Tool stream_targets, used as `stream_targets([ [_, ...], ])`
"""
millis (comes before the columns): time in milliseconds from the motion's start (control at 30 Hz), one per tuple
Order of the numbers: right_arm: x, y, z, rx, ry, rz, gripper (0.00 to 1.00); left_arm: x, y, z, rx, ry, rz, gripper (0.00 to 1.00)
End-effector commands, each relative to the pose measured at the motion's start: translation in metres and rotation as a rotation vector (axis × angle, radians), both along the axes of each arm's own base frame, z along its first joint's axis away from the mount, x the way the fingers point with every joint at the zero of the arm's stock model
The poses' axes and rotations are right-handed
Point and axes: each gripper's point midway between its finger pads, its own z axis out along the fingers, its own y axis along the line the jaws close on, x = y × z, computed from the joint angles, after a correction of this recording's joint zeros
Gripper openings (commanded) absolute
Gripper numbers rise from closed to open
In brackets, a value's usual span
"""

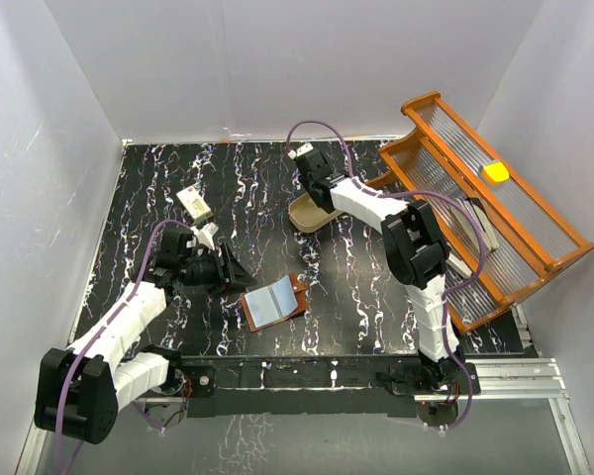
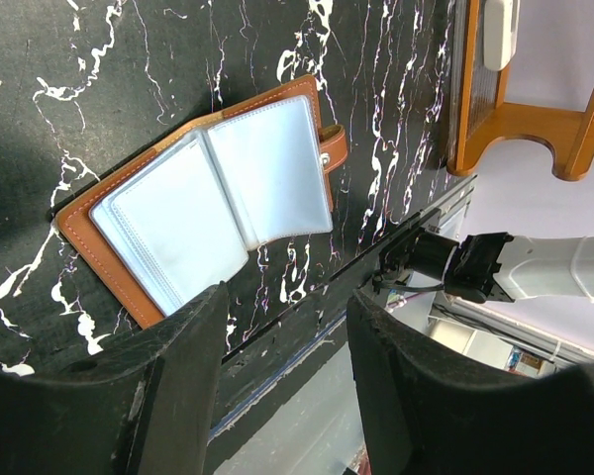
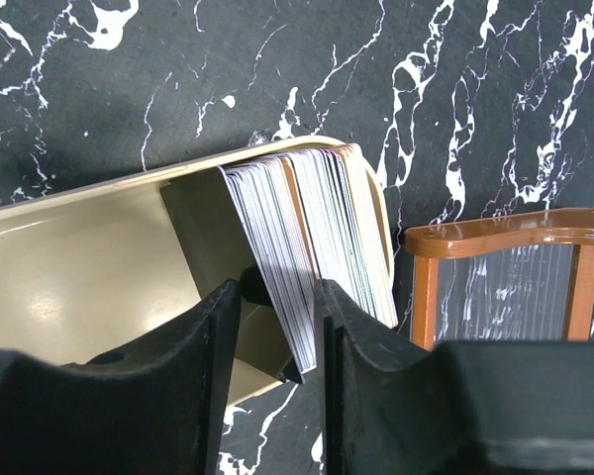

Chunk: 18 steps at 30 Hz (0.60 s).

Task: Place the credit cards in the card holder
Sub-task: Pick up the credit card from the storage box.

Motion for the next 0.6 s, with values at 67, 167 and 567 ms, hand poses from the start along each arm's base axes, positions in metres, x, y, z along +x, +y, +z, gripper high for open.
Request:
stream_targets([
  [67, 0.02, 0.001, 0.057, 0.06, -0.132, -0.028, 0.29, 0.001, 0.0, 0.007, -0.005, 0.001, -0.001, 0.5],
  [167, 0.019, 0.001, 0.058, 0.061, -0.13, -0.026, 0.26, 0.001, 0.0, 0.007, -0.003, 0.001, 0.0, 0.5],
  [567, -0.004, 0.016, 0.073, 0.182, -0.068, 0.013, 0.05, 0.006, 0.015, -0.019, 0.12, 0.086, 0.079, 0.5],
])
